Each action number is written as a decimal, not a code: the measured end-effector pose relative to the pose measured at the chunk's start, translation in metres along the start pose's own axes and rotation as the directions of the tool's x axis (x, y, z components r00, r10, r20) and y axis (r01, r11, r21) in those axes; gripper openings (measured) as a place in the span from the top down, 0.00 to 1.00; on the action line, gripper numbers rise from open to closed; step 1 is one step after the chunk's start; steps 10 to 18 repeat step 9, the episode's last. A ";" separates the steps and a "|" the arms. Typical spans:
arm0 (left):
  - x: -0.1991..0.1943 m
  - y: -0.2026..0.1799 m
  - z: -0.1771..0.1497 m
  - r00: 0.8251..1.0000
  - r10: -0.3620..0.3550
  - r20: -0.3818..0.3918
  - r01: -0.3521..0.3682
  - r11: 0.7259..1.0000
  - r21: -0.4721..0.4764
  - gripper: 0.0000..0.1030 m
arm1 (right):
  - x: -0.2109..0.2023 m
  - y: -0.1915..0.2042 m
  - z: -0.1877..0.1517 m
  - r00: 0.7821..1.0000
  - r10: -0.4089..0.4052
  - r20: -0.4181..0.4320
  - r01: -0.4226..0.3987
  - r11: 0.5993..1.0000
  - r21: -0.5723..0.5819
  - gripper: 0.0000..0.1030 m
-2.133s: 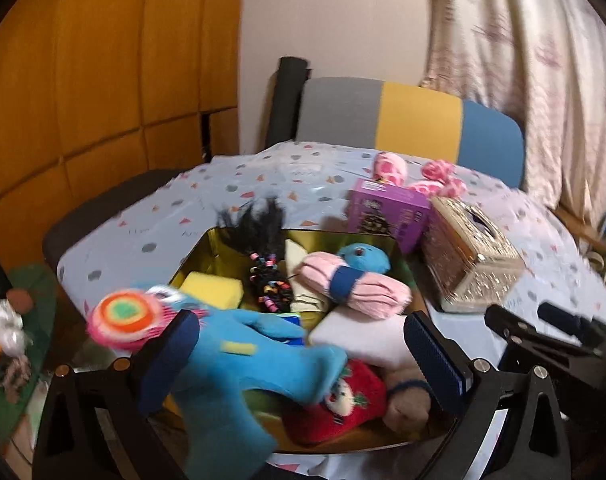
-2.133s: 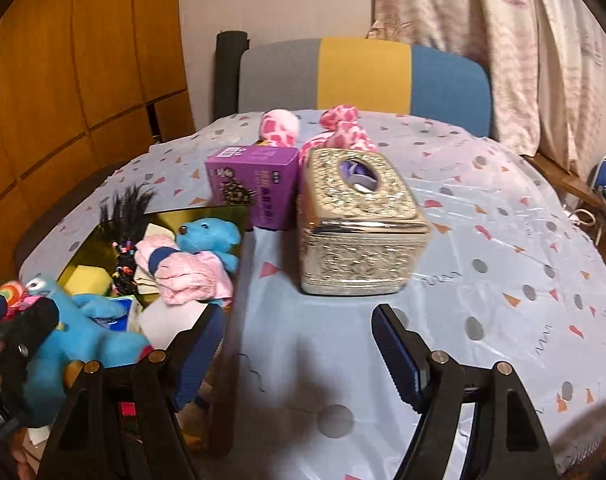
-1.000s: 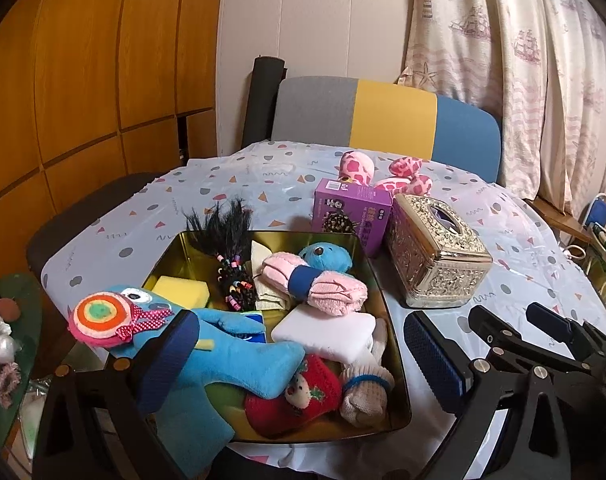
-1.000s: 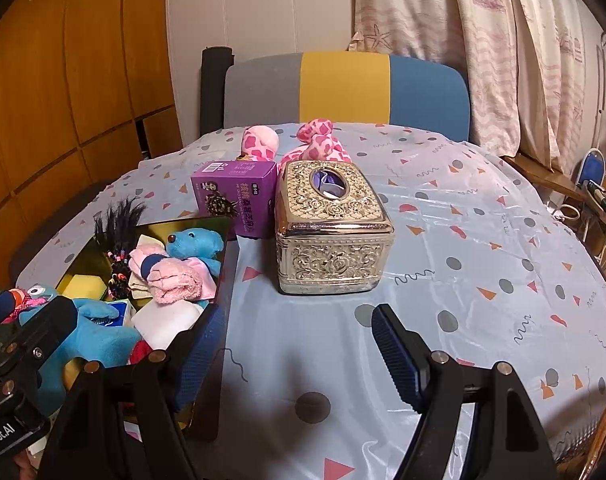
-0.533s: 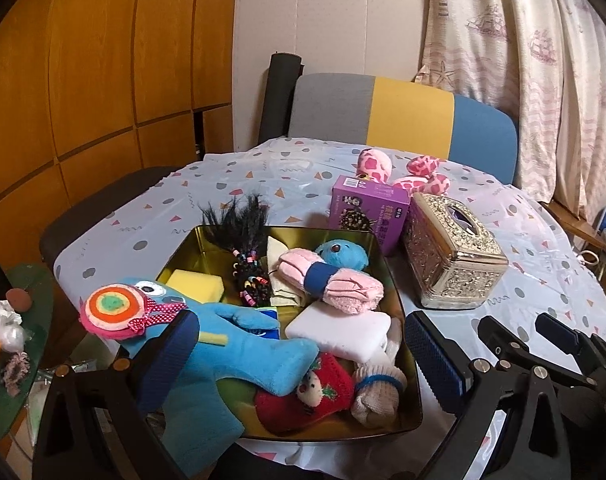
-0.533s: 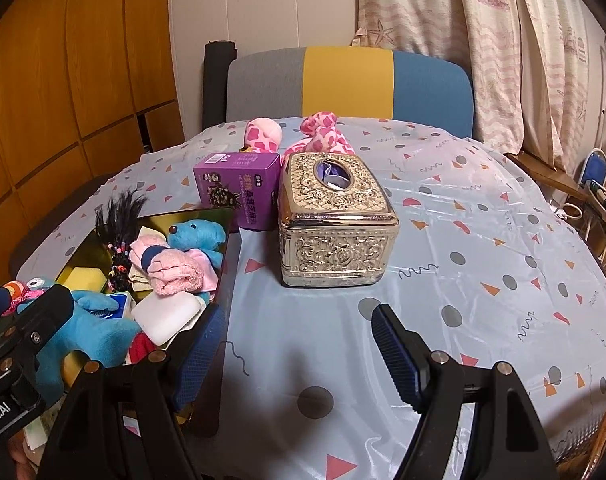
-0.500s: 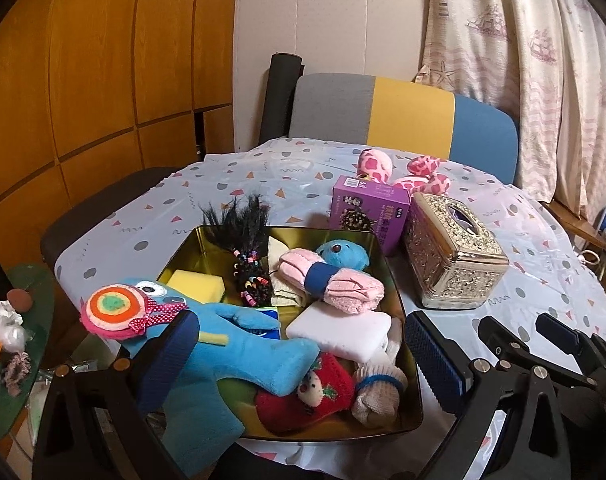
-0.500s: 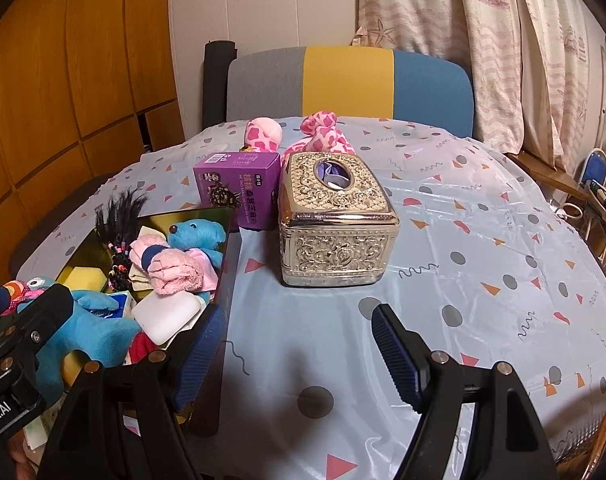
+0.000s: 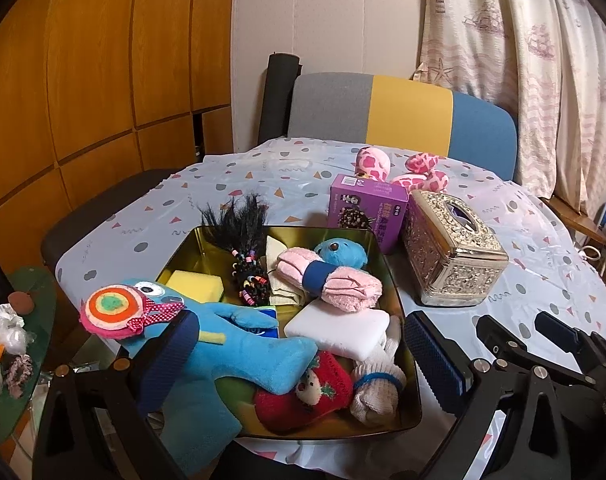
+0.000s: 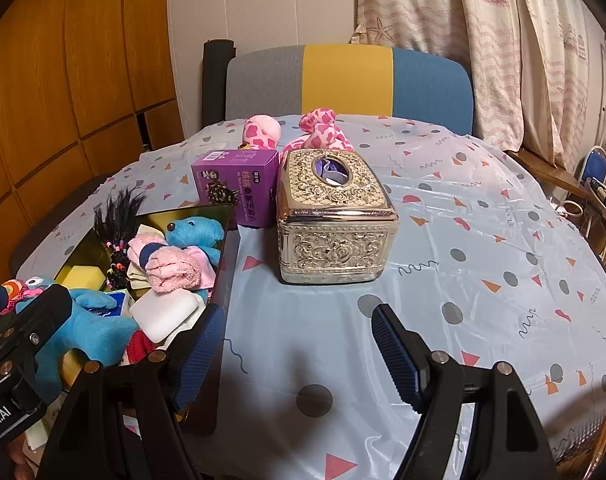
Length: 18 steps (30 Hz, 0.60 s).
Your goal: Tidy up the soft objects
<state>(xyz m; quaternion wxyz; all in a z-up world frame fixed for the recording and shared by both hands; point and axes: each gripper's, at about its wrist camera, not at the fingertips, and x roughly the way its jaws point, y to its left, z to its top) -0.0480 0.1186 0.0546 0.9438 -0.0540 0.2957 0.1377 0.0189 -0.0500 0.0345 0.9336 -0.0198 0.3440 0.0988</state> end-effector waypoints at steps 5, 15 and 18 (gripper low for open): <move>0.000 0.001 -0.001 1.000 -0.025 0.012 0.025 1.000 -0.003 0.02 | 0.003 -0.002 -0.001 1.000 -0.003 -0.010 0.004 1.000 0.005 0.25; -0.005 0.001 0.000 0.999 -0.007 0.054 0.007 1.000 0.011 0.01 | 0.013 -0.011 -0.003 0.999 -0.008 -0.041 0.010 1.000 0.028 0.25; -0.005 0.001 0.000 0.999 -0.007 0.054 0.007 1.000 0.011 0.01 | 0.013 -0.011 -0.003 0.999 -0.008 -0.041 0.010 1.000 0.028 0.25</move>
